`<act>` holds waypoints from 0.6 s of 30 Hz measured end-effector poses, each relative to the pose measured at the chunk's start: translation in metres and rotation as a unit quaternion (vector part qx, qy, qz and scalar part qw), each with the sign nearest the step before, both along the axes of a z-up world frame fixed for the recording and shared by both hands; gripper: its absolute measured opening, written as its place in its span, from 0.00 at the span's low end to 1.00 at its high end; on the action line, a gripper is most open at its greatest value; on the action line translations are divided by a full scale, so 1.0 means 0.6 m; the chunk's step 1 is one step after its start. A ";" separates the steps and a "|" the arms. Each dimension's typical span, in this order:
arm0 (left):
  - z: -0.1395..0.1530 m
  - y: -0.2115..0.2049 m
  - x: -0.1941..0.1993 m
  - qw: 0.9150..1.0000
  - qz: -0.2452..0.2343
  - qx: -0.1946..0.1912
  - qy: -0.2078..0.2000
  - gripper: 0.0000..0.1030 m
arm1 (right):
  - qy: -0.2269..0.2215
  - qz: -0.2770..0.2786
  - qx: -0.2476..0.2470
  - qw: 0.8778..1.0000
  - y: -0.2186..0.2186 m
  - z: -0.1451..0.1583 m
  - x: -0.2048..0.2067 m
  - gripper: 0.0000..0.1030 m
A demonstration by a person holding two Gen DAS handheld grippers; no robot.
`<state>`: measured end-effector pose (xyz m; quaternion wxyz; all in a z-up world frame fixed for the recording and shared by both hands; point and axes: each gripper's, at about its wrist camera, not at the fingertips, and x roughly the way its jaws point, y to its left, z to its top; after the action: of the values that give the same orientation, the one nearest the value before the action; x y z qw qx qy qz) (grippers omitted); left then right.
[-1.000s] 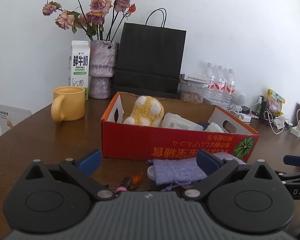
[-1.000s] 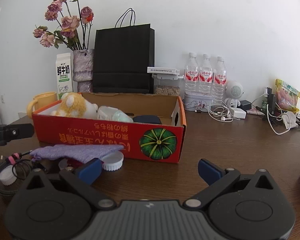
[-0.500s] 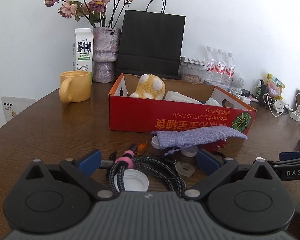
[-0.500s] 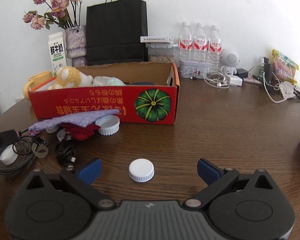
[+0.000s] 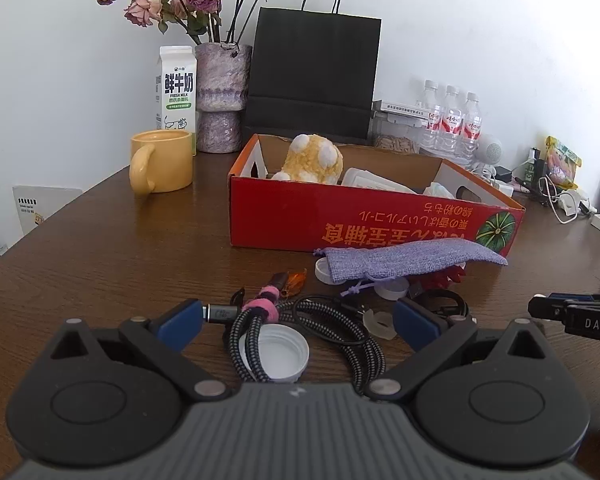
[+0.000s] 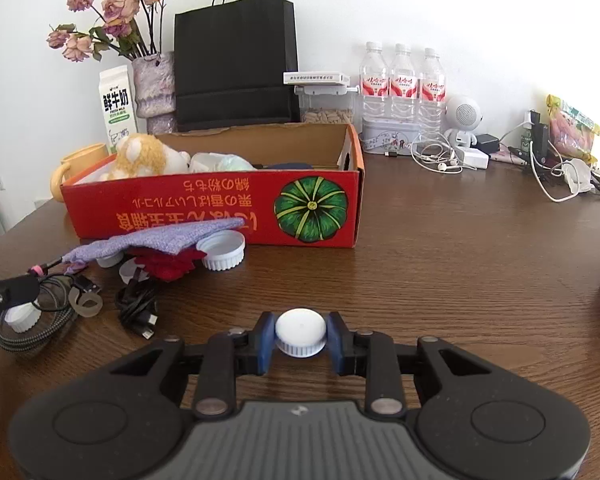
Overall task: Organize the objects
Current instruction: 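Grasp the white bottle cap on the table with the right gripper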
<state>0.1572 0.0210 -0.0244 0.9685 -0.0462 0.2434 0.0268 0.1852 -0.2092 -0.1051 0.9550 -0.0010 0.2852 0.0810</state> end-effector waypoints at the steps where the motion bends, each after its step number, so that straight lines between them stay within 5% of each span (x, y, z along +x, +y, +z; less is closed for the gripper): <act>1: 0.000 -0.002 0.000 1.000 0.001 0.004 0.002 1.00 | -0.005 -0.001 -0.001 1.000 0.000 0.002 -0.003 0.26; 18: 0.001 -0.018 -0.027 0.998 -0.030 0.045 0.045 1.00 | -0.043 0.046 -0.013 0.998 -0.016 0.025 -0.134 0.26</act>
<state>0.1408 0.0101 -0.0238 0.9581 0.0063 0.2862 0.0110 0.1051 -0.2187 -0.0901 0.9617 -0.0294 0.2444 0.1207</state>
